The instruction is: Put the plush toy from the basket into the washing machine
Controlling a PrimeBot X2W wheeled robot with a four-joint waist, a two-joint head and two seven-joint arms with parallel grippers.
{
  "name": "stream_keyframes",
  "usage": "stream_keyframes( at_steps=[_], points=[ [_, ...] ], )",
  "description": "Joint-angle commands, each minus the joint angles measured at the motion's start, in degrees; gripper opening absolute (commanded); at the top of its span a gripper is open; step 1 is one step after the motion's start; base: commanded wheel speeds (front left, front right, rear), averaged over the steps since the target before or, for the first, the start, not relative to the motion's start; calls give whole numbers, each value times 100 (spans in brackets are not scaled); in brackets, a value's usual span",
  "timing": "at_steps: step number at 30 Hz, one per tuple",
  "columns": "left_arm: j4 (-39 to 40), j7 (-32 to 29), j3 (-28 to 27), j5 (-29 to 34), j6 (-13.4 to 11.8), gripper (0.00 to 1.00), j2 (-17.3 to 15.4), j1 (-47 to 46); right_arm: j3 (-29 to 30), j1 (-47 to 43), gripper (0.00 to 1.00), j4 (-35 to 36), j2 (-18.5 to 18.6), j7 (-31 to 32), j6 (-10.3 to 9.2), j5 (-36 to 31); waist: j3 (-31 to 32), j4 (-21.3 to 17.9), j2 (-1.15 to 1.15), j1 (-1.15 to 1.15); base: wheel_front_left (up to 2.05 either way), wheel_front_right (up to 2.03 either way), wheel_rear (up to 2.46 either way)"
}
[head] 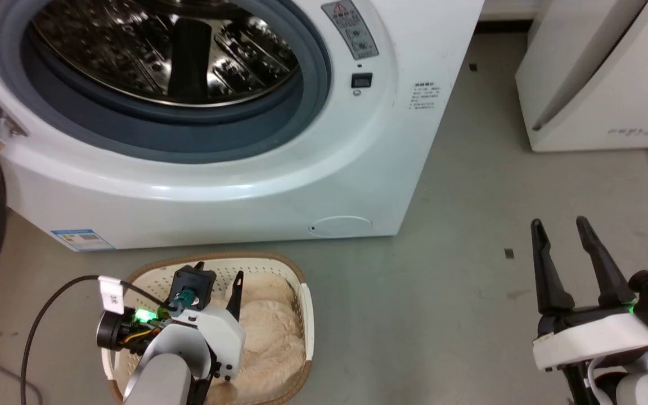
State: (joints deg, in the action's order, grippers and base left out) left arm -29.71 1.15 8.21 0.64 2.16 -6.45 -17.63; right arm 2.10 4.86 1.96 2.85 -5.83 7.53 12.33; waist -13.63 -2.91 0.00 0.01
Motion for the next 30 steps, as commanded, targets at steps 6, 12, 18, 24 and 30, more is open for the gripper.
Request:
stream_keyframes(
  at_steps=[6,12,18,24,30],
  points=[
    [-512,-191,280,153,77,100,-214,-461,27,282,100,88,1,-128,-1,232,-463,-146,0,-1,0,0,0],
    [-819,-358,524,284,120,100,-365,-742,40,408,100,127,1,-188,-2,348,-802,-212,0,-1,0,0,0],
    [-1182,-610,841,448,170,100,-549,-1089,40,571,100,183,1,-260,-2,487,-1238,-293,0,-1,0,0,0],
    [-1539,-917,1094,520,218,100,-759,-1386,53,718,100,246,2,-332,-2,655,-1665,-405,0,-1,0,0,0],
    [-1895,-1115,1308,524,261,100,-888,-1731,88,859,100,299,2,-403,-2,805,-2082,-469,0,-1,0,0,0]
  ],
)
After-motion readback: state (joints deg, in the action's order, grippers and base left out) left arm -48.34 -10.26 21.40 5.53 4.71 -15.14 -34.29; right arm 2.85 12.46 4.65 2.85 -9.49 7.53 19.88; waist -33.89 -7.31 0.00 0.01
